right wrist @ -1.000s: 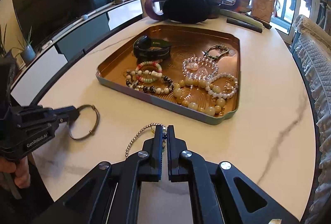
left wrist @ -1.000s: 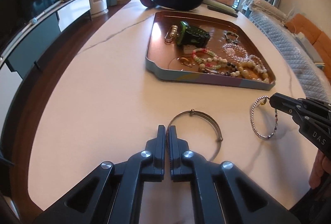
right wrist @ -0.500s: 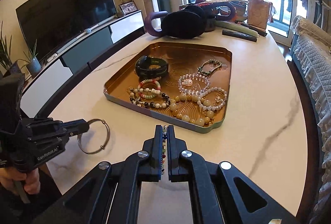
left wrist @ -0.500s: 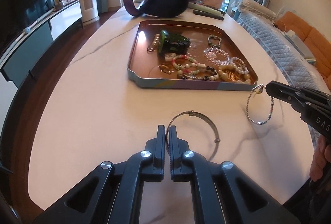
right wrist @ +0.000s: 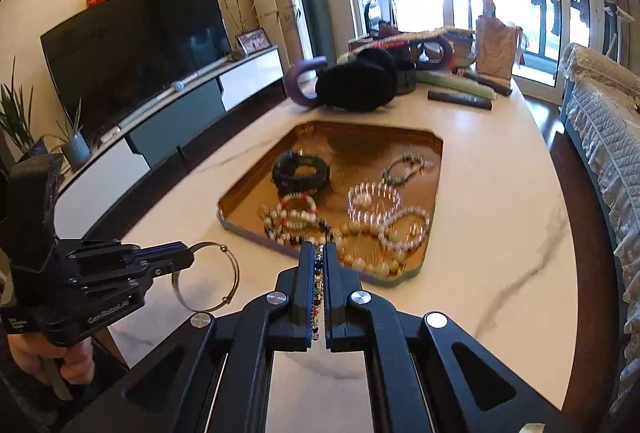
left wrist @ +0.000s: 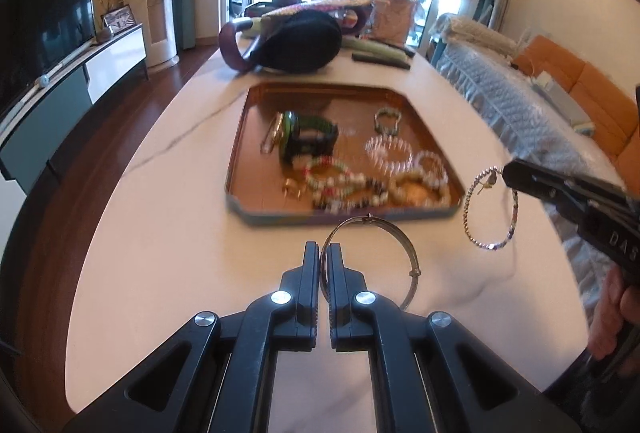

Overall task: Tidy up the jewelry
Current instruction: 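Carry the silver bangle over the tray while the right tool carries the chain bracelet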

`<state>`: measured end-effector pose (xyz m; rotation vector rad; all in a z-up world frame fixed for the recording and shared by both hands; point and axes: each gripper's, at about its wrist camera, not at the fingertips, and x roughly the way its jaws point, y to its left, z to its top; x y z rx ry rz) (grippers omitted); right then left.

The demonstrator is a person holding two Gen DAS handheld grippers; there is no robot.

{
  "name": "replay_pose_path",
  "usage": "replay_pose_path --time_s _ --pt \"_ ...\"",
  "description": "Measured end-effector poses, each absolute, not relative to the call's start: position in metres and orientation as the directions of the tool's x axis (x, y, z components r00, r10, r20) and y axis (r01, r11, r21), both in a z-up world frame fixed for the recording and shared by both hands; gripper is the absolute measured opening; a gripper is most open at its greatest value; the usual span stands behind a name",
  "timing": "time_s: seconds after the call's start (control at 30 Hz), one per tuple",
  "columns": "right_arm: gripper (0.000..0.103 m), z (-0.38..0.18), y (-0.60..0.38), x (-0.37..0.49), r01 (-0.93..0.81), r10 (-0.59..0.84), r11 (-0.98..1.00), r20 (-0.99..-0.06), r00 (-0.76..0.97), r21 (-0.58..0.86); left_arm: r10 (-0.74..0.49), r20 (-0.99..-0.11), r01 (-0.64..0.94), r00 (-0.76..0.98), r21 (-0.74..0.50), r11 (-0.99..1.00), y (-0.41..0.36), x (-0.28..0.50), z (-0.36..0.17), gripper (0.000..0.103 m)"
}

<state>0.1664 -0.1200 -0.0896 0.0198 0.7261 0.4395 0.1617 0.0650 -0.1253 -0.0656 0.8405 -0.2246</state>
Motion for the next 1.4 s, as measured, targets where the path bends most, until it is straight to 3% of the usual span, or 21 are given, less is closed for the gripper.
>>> replay_pose_path --time_s 0.47,0.83,1.2,1.4 --pt "0.003 -0.053 -0.111 0.205 -0.428 0.452 0.884 -0.574 0.682 0.188 -0.252 -0.664 0.156 0.704 -0.202 0.967 0.067 0.223 -0.087 0.004" --pt "0.003 -0.055 -0.11 0.256 -0.432 0.456 0.88 -0.609 0.649 0.198 -0.295 -0.649 0.153 0.701 -0.268 0.951 0.057 0.279 -0.085 0.004" --pt "0.003 -0.069 -0.129 0.306 -0.39 0.425 0.898 -0.633 0.647 0.204 -0.315 -0.644 0.178 0.697 -0.271 0.946 0.048 0.324 -0.09 0.004" --pt "0.003 -0.074 -0.121 0.329 -0.386 0.408 0.904 -0.638 0.653 0.184 -0.267 -0.638 0.163 0.723 -0.219 0.962 0.047 0.349 -0.09 0.004"
